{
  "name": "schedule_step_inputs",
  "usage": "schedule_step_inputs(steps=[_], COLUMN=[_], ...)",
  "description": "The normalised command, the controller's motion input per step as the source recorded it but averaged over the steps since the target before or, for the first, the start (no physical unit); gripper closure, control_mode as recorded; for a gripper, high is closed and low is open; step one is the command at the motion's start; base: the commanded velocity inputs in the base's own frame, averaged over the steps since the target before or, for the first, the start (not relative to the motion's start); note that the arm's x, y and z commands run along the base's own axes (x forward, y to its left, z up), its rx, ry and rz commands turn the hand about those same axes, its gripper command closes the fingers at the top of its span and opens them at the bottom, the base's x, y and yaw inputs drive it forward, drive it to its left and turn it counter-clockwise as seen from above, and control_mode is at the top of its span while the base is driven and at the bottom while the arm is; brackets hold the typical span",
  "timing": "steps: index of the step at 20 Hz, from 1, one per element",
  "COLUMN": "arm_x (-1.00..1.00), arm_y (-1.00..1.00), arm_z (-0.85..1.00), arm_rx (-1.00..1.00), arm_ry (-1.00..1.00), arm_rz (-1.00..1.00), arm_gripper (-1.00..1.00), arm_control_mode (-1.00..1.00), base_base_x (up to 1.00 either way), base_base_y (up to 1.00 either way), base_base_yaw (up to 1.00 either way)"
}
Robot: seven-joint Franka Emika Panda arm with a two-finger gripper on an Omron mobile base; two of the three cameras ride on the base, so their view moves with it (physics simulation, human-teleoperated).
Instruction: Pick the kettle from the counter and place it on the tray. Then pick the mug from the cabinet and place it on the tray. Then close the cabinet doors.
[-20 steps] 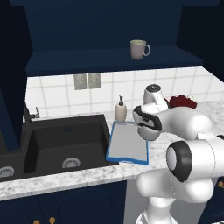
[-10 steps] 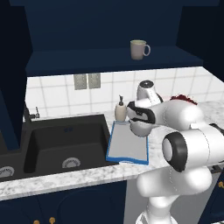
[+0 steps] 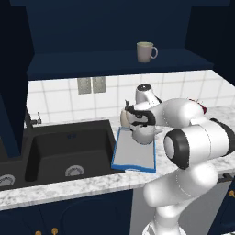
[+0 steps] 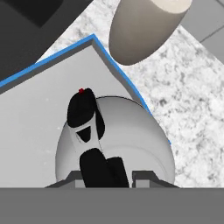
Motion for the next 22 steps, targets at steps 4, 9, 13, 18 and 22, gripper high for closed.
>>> schedule_step_inputs(steps=[4,9,13,18,22], arm_x=[0.0,0.02,0.02,-0.01,-0.04], arm_y=[0.26,0.05,0.1,0.07,0.01], arm_z=[-0.18,-0.26,-0.35,-0.35,-0.12], arm_rx=[-0.02,0.0,0.0,0.0,0.0], arm_ry=[0.01,0.0,0.0,0.0,0.0], arm_rz=[0.05,0.08,0.07,0.07,0.02], arm_gripper=[1.0,1.0,1.0,-1.0,-1.0], arm_control_mode=[-1.0,-1.0,-1.0,-1.0,-1.0], base_base_x=[0.0,0.0,0.0,0.0,0.0], base_base_y=[0.0,0.0,0.0,0.0,0.0], base_base_yaw=[0.0,0.0,0.0,0.0,0.0])
